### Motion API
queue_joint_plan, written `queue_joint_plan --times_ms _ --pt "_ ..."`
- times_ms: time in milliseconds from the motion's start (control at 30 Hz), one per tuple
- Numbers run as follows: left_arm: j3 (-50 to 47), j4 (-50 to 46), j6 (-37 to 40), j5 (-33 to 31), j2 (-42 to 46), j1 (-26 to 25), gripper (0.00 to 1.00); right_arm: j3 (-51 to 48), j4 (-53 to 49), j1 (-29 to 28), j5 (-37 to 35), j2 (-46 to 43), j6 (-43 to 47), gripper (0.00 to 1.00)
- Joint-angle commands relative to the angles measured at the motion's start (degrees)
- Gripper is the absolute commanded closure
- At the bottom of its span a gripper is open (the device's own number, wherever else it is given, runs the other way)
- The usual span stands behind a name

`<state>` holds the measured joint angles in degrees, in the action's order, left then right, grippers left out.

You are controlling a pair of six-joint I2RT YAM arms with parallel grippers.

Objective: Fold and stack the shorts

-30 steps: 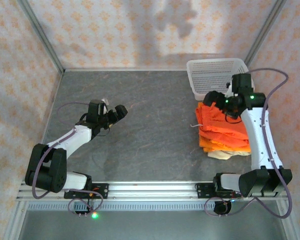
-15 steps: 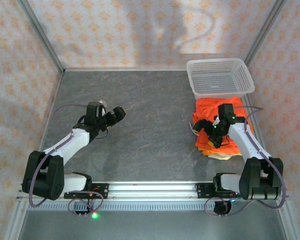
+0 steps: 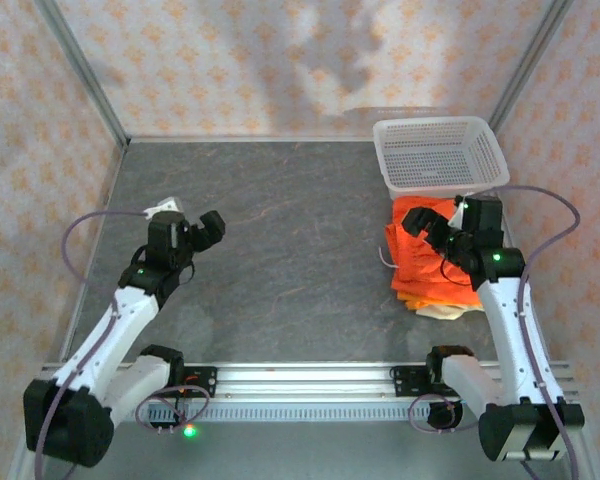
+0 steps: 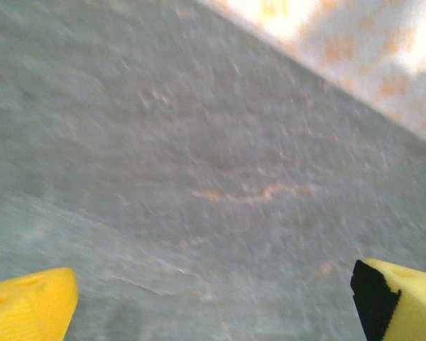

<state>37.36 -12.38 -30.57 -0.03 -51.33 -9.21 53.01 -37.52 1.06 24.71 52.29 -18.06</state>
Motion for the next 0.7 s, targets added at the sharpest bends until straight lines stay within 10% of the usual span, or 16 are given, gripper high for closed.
queue_joint_plan --times_ms 0,267,667 --pt "-2.07 -1.51 7.04 -14.93 6.14 0.32 0.00 -5.08 14.23 -0.09 -8.76 -1.52 5.45 0.01" --pt "-18.20 18.93 14.35 -29.13 16.11 0.16 0.00 -17.49 39.85 -0.09 -15.68 2.58 15.25 0.01" --pt "-28.60 46.15 22.11 -32.81 0.28 0.62 0.00 -24.92 64.16 0.70 -15.75 22.31 18.63 0.01"
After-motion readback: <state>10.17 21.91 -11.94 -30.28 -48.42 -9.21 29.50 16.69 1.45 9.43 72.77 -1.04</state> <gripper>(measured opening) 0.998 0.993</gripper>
